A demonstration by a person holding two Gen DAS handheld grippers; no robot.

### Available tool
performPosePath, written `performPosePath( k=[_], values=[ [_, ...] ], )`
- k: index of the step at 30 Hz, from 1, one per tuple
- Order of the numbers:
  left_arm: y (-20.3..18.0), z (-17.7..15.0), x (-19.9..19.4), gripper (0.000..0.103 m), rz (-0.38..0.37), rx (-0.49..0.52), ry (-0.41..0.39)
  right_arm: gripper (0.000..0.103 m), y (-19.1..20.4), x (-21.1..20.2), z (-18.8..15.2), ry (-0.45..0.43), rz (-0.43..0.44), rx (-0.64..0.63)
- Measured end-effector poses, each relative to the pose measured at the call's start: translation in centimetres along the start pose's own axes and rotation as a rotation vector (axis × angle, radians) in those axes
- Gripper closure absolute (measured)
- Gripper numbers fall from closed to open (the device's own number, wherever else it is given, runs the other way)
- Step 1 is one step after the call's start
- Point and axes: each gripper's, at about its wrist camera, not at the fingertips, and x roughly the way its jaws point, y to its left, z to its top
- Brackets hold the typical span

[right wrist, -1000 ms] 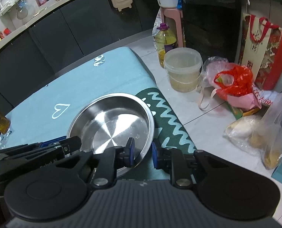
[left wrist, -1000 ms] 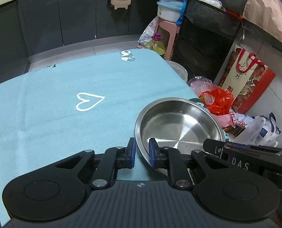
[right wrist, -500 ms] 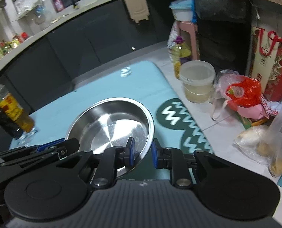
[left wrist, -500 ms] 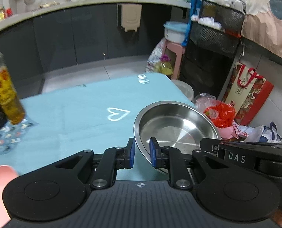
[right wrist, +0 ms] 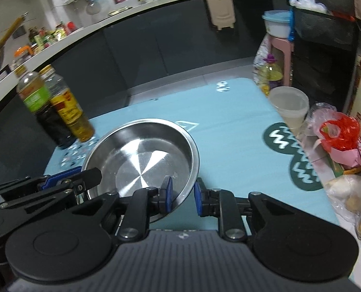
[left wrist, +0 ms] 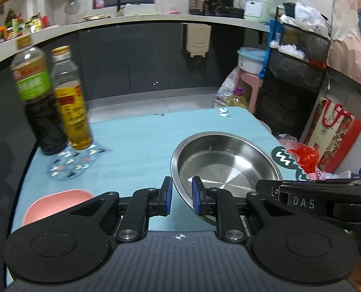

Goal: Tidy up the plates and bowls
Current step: 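Lift the steel bowl with both grippers and carry it to the pink dish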

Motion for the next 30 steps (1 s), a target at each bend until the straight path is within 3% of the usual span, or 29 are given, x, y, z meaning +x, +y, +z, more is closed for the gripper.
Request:
performPosePath(
  k=[13, 30],
  values=[
    [7.9, -1.9, -3.8, 0.087, 0.077, -0.144, -0.031, 0.082, 7.7, 0.9, -1.0, 0.032, 0.074, -0.122],
    [13.6, -3.9, -5.7, 0.087, 0.155, -0.239, -0.017, 0.082, 14.4, 2.2, -2.2, 0.084, 0.145, -0.223]
  ],
)
